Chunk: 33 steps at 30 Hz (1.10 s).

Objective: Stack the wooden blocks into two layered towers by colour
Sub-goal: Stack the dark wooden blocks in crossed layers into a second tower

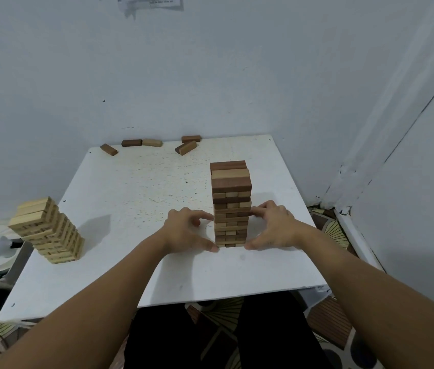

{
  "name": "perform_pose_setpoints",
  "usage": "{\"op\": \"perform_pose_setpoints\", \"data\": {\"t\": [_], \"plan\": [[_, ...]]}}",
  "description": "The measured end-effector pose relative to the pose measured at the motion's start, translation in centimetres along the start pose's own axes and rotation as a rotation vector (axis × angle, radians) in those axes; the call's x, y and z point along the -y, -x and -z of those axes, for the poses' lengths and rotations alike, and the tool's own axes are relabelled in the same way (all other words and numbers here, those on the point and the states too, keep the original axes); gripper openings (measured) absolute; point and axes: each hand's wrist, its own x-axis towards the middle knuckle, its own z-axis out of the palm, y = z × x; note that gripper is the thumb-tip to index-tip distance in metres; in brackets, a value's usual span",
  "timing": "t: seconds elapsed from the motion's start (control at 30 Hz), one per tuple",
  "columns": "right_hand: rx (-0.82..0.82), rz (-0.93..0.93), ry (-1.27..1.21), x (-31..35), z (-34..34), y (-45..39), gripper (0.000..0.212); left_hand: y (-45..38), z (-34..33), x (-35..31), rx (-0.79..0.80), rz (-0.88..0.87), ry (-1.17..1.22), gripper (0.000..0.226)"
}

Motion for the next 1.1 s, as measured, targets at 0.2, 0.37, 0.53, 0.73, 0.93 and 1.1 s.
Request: {"op": "perform_pose_setpoints", "data": {"t": [0.2,0.37,0.53,0.73,0.93,1.1], "plan": [[-0.004,-0.005,-0.003,0.3,0.0,0.4,0.081,-0.8,-0.5,0.7,0.011,-0.015,-0.011,0.088],[-0.006,0.011,-0.015,0.3,-0.1,0.5,0.075,-1.0,-0.7,0.8,0.004,-0.021,0.060,0.076],[-0.018,0.029,-0.034,0.1,-0.2,0.6,0.075,-1.2,-0.9,0.9,0.000,-0.024,0.071,0.083],[-0.030,0.031,-0.020,-0.4,0.1,0.4,0.074,-1.5,-0.9,0.0,-0.005,-0.024,0.061,0.082],[-0.045,0.013,-0.004,-1.1,0.9,0.1,0.075,-2.6,-1.2,-0.9,0.005,-0.038,0.070,0.080],[-0.063,-0.005,0.008,-2.2,1.6,-0.2,0.074,-3.8,-1.5,-2.1,0.003,-0.039,0.049,0.086]]}}
